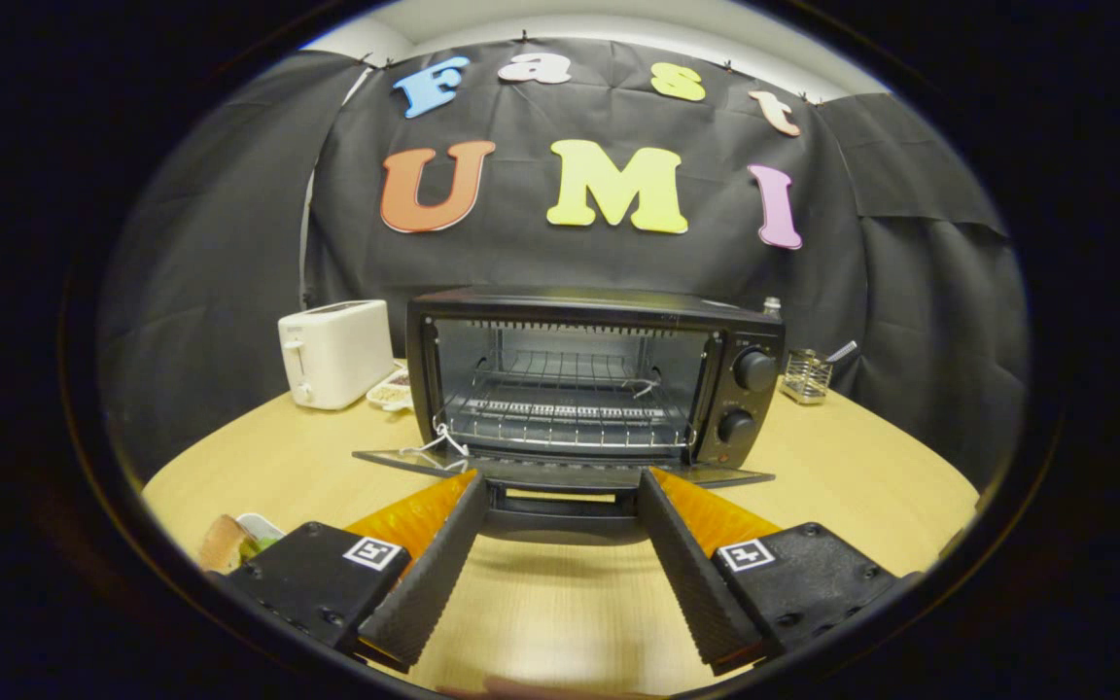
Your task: Open the toaster oven, put the food inside, and close the toaster oven door.
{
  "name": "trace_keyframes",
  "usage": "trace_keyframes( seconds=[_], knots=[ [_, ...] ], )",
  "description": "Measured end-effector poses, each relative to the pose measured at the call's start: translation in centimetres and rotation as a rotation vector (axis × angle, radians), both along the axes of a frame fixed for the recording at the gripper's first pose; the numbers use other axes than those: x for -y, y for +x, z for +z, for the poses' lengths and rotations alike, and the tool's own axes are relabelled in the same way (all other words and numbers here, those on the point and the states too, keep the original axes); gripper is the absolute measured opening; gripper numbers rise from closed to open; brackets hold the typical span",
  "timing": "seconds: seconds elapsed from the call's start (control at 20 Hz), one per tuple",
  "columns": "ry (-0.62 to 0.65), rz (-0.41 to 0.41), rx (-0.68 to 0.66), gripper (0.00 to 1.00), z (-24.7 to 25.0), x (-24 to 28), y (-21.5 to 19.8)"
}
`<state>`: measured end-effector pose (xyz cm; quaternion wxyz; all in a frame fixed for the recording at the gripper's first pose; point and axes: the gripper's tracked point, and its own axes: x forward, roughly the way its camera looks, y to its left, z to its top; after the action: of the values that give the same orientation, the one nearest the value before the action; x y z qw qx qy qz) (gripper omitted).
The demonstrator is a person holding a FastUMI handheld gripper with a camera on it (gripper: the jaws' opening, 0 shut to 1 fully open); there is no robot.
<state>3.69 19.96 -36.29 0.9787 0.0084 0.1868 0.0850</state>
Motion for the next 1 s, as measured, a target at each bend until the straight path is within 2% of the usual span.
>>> trace_keyframes(
  seconds=[0.35,0.4,0.6,0.75,1.0],
  knots=[
    [0.046,-0.005,-0.175,1.00,-5.1,0.1,-2.3],
    [0.054,-0.006,-0.144,1.00,-4.4,0.0,-1.8],
    [0.031,0.003,-0.165,1.00,-5.2,0.1,-2.1],
    [0.056,0.011,-0.160,1.00,-3.8,0.5,-3.0],
    [0.199,0.067,-0.199,1.00,-0.8,0.2,-5.4]
  ],
)
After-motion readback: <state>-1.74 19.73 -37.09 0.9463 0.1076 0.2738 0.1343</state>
